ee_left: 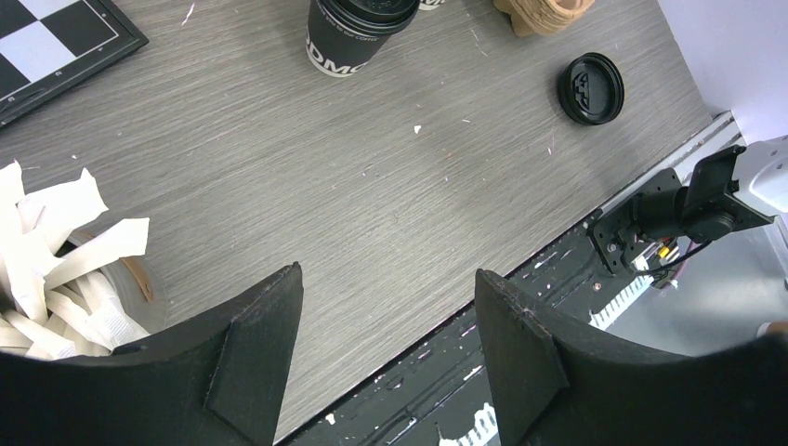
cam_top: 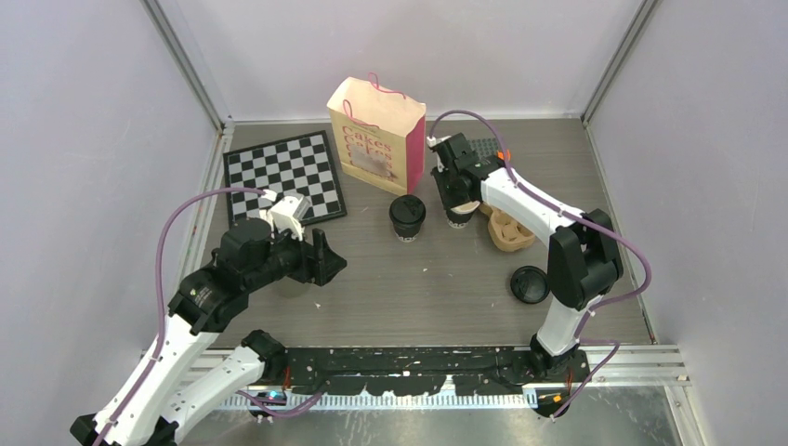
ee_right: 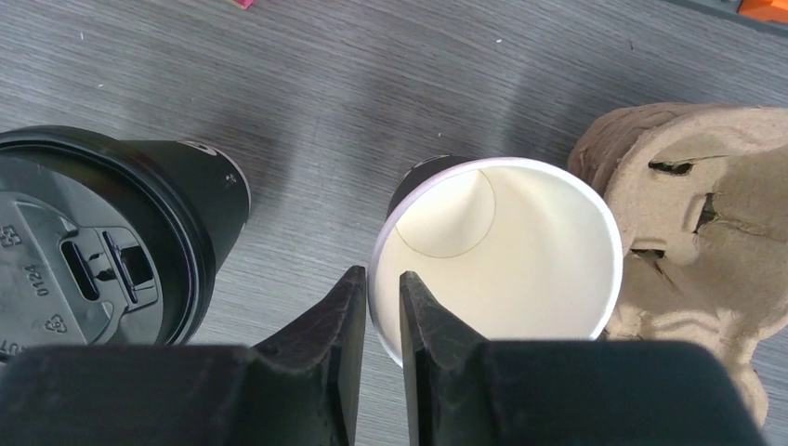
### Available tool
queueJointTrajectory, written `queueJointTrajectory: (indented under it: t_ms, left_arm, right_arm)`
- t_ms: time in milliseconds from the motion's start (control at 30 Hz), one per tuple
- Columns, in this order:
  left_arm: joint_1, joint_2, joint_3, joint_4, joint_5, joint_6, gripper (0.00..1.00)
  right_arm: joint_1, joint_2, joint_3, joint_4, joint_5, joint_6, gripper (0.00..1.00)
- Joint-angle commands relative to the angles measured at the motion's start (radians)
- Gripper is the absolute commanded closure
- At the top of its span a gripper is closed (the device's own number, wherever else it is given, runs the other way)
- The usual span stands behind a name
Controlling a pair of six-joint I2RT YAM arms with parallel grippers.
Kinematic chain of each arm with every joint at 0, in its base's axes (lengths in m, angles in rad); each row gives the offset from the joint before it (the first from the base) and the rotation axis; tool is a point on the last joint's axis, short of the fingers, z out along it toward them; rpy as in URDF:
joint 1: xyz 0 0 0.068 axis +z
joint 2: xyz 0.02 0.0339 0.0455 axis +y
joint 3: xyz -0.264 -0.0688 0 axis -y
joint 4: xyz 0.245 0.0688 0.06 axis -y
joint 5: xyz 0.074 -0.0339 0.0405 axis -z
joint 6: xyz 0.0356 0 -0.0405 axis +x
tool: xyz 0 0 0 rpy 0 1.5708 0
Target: Pack the takeout coffee
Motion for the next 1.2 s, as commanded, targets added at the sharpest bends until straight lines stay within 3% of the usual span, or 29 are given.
queueJointTrajectory:
  t_ms: [0,200,467,767,900,1167]
  left_arm:
    - [-0.004,-0.01,0.007,0.016,-0.011,0.009,0.31]
    - [-0.004,-0.004,0.012,0.016,-0.01,0.006,0.31]
    - [-0.004,-0.015,0.026,-0.005,-0.029,0.009,0.31]
    - [-0.004,-0.046,0.043,-0.018,-0.02,-0.009,0.31]
    - [-0.004,-0.059,0.103,-0.084,-0.052,0.012,0.31]
    - [-0.004,-0.093,0.139,-0.128,-0.063,0.017,0.3]
  right_arm:
    - [-0.003,-0.015,0.027,-0.025,-0.012,-0.016,0.77]
    - [-0.004,-0.063,0.027,-0.094,-0.01,0.025,0.87]
    - [0.055,-0.231,-0.113,-0.147,-0.014,0.091,0.87]
    - [0.312,-0.362,-0.246,-0.151,0.042,0.198,0.87]
    - [0.462,-0.325,-0.211,-0.142,0.079,0.242,0.85]
    - [0.597,-0.213,-0.143,-0.157,0.145,0.285,0.84]
